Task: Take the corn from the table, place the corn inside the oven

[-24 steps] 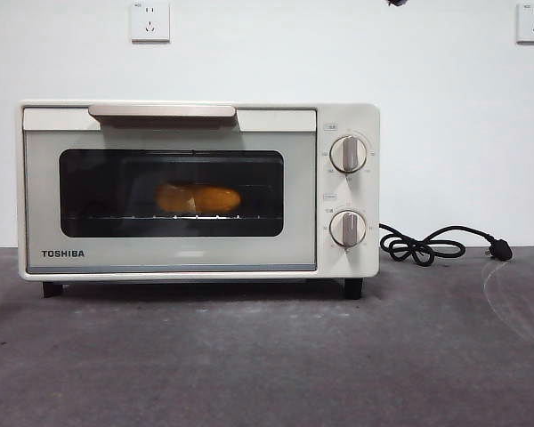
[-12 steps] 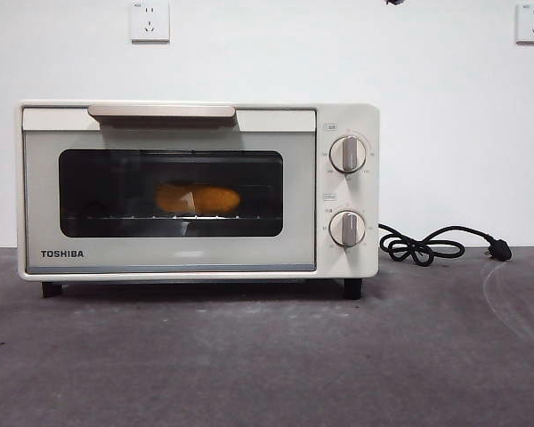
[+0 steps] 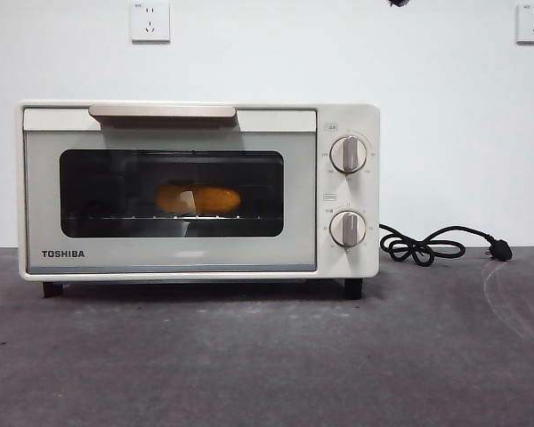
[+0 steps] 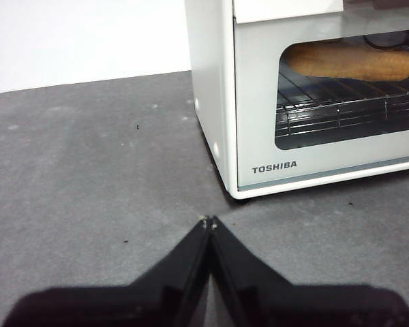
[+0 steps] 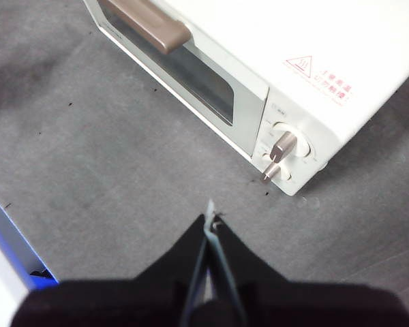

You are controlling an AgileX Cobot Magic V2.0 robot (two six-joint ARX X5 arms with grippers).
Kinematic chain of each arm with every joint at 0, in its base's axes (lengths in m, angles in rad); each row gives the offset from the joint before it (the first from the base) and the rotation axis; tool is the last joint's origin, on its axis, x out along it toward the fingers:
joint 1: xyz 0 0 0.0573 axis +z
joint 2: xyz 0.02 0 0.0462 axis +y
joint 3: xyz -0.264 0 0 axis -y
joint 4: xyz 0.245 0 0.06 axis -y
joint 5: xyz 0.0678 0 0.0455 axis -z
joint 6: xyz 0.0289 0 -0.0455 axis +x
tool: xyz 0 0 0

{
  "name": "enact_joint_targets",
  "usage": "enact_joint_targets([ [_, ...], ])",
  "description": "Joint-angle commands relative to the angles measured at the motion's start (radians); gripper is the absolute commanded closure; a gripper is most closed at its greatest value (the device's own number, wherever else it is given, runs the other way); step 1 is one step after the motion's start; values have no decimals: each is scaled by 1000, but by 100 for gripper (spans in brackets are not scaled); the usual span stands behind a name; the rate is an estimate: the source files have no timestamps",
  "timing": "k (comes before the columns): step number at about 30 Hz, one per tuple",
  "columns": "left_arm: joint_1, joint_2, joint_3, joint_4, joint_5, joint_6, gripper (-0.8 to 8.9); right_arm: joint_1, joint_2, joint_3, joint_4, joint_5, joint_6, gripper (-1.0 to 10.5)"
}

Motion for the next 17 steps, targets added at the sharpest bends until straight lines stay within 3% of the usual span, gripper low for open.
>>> enact_joint_targets([
  [1,-3,-2,-8,6,0,14,817,0,2,-5,6,0,-6,958],
  [17,-5,38,-8,20,0,14,817,0,2,-5,6,0,-6,958],
])
